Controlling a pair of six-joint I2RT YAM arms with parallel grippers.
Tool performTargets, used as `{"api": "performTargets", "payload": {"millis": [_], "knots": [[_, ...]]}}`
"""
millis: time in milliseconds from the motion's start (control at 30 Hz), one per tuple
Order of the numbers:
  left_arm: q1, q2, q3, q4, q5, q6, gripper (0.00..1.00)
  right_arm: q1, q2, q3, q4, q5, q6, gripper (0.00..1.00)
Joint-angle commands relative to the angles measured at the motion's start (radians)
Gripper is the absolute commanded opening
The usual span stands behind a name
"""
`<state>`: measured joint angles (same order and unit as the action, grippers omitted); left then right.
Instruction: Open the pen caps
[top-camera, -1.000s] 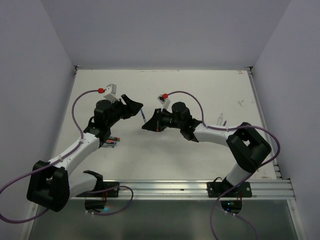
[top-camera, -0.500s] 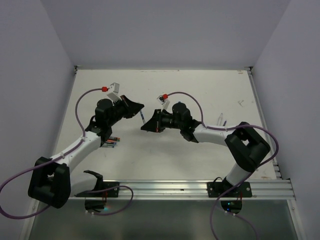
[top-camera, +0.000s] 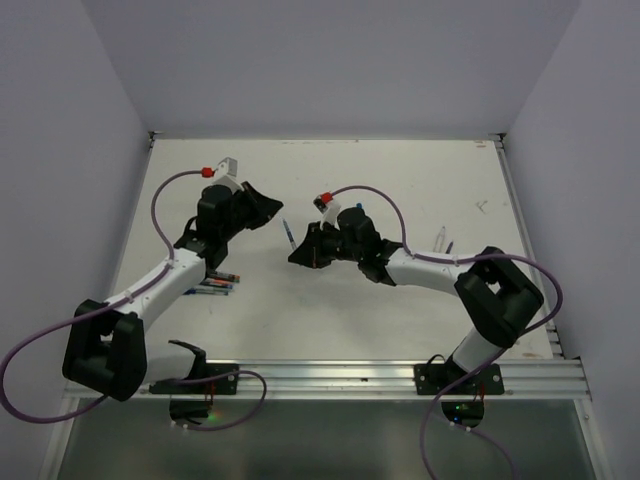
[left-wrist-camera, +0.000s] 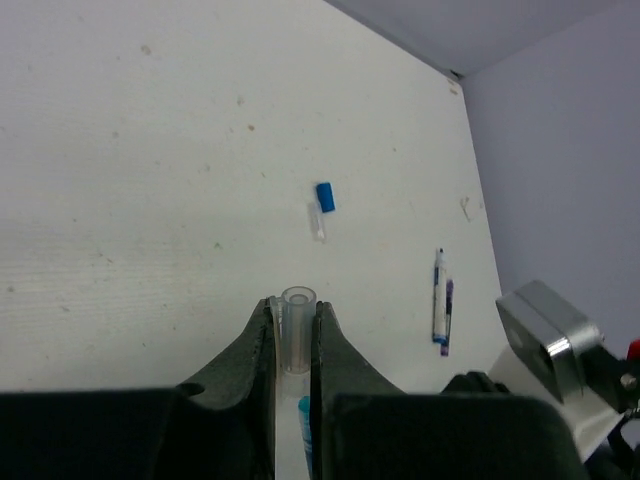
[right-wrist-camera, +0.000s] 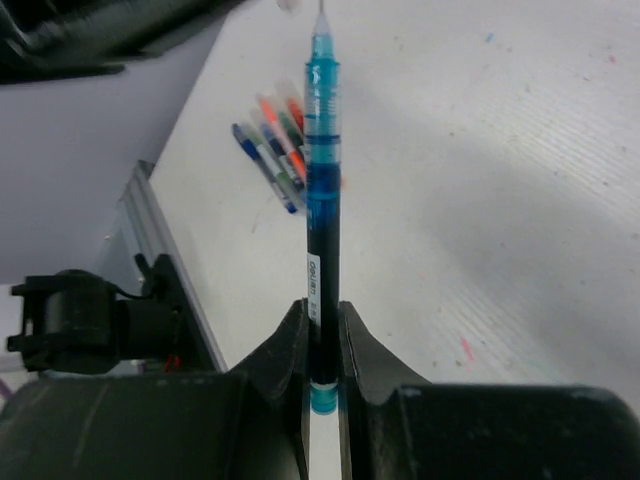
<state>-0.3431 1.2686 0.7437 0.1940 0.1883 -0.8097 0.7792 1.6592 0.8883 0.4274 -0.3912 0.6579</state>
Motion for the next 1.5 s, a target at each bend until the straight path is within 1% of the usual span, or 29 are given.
{"api": "performTargets", "payload": {"millis": [0, 133, 267, 300, 367, 400, 467, 500, 533, 567, 600, 633, 667, 700, 733, 800, 833, 900, 933, 967, 1033, 1133, 1300, 1333, 1467], "knots": [[0.016, 0.006, 0.066, -0.025, -0.183, -0.044, 0.00, 0.014, -0.047, 0.011, -0.182, 0.176, -0.101, 0.00], [0.015, 0.032, 0.075, 0.008, -0.230, -0.106, 0.00, 0.051, -0.049, -0.009, -0.191, 0.226, -0.119, 0.00], [0.009, 0.101, 0.144, 0.018, -0.193, -0.074, 0.00, 0.052, -0.084, -0.044, -0.211, 0.274, -0.103, 0.00], [0.006, 0.116, 0.164, -0.005, -0.153, -0.034, 0.00, 0.049, -0.097, -0.045, -0.254, 0.314, -0.103, 0.00], [-0.011, 0.167, 0.206, -0.025, -0.127, 0.024, 0.00, 0.035, -0.145, -0.037, -0.303, 0.354, -0.118, 0.00], [-0.014, 0.185, 0.220, -0.036, -0.098, 0.038, 0.00, 0.026, -0.166, -0.035, -0.359, 0.377, -0.118, 0.00], [-0.027, 0.238, 0.246, -0.044, -0.076, 0.073, 0.00, -0.020, -0.229, -0.034, -0.413, 0.426, -0.119, 0.00], [-0.030, 0.256, 0.255, -0.048, -0.060, 0.084, 0.00, -0.041, -0.252, -0.032, -0.479, 0.446, -0.119, 0.00], [-0.037, 0.274, 0.263, -0.048, -0.055, 0.092, 0.00, -0.090, -0.274, -0.035, -0.510, 0.465, -0.119, 0.00], [-0.043, 0.311, 0.284, -0.054, -0.050, 0.105, 0.00, -0.115, -0.329, -0.040, -0.538, 0.480, -0.119, 0.00], [-0.048, 0.331, 0.296, -0.059, -0.038, 0.113, 0.00, -0.144, -0.354, -0.045, -0.603, 0.498, -0.115, 0.00], [-0.060, 0.371, 0.310, -0.067, -0.041, 0.118, 0.00, -0.200, -0.384, -0.052, -0.639, 0.517, -0.113, 0.00], [-0.068, 0.388, 0.334, -0.071, -0.043, 0.132, 0.00, -0.231, -0.407, -0.058, -0.673, 0.547, -0.115, 0.00], [-0.077, 0.408, 0.347, -0.073, -0.046, 0.138, 0.00, -0.266, -0.456, -0.064, -0.734, 0.555, -0.118, 0.00], [-0.100, 0.446, 0.362, -0.079, -0.053, 0.141, 0.00, -0.340, -0.478, -0.084, -0.760, 0.557, -0.119, 0.00], [-0.122, 0.485, 0.402, -0.082, -0.059, 0.147, 0.00, -0.421, -0.533, -0.106, -0.826, 0.534, -0.133, 0.00], [-0.140, 0.526, 0.425, -0.079, -0.058, 0.147, 0.00, -0.496, -0.547, -0.130, -0.843, 0.526, -0.144, 0.00], [-0.152, 0.563, 0.445, -0.070, -0.052, 0.142, 0.00, -0.564, -0.593, -0.152, -0.889, 0.525, -0.170, 0.00], [-0.163, 0.596, 0.456, -0.068, -0.052, 0.139, 0.00, -0.618, -0.605, -0.169, -0.900, 0.525, -0.178, 0.00], [-0.166, 0.612, 0.473, -0.062, -0.050, 0.136, 0.00, -0.641, -0.614, -0.175, -0.909, 0.525, -0.184, 0.00], [-0.172, 0.655, 0.497, -0.056, -0.041, 0.135, 0.00, -0.701, -0.619, -0.187, -0.938, 0.528, -0.198, 0.00], [-0.180, 0.705, 0.534, -0.061, -0.021, 0.138, 0.00, -0.757, -0.593, -0.198, -0.947, 0.522, -0.196, 0.00], [-0.188, 0.758, 0.575, -0.062, -0.003, 0.145, 0.00, -0.776, -0.514, -0.193, -0.917, 0.535, -0.166, 0.00], [-0.189, 0.776, 0.591, -0.062, -0.003, 0.149, 0.00, -0.803, -0.497, -0.193, -0.912, 0.534, -0.161, 0.00], [-0.197, 0.818, 0.623, -0.076, 0.014, 0.155, 0.00, -0.807, -0.415, -0.198, -0.877, 0.529, -0.144, 0.00]]}}
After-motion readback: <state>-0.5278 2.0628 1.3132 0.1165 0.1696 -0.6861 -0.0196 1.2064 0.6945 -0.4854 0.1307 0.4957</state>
